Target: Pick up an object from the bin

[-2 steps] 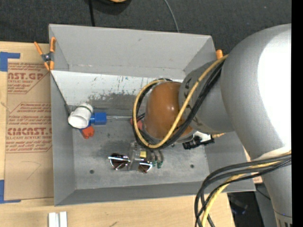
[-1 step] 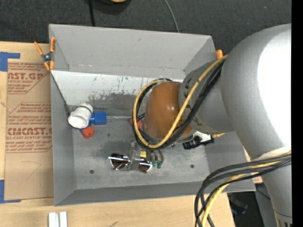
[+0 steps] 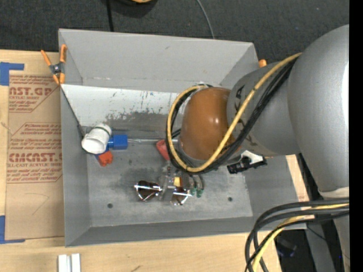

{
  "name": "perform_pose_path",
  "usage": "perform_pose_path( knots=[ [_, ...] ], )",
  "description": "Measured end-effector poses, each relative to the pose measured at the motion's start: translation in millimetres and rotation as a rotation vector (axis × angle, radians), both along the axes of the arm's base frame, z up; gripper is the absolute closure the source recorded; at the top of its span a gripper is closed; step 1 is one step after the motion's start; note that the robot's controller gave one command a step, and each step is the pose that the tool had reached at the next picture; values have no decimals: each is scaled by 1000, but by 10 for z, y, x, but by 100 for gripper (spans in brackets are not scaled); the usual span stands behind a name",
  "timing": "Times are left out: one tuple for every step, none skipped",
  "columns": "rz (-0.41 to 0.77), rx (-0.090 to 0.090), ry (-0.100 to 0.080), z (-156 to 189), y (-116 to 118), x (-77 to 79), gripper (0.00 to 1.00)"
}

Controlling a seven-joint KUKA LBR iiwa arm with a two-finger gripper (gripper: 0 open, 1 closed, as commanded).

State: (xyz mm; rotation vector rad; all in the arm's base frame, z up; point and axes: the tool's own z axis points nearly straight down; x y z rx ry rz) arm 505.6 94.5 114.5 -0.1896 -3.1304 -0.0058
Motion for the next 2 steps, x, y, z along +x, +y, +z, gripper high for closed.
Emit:
perform_pose_path(
  knots=[
    [-5,4,-21,261,-19,99,100],
    [-7,-1,7,392,-47,27,100]
  ],
)
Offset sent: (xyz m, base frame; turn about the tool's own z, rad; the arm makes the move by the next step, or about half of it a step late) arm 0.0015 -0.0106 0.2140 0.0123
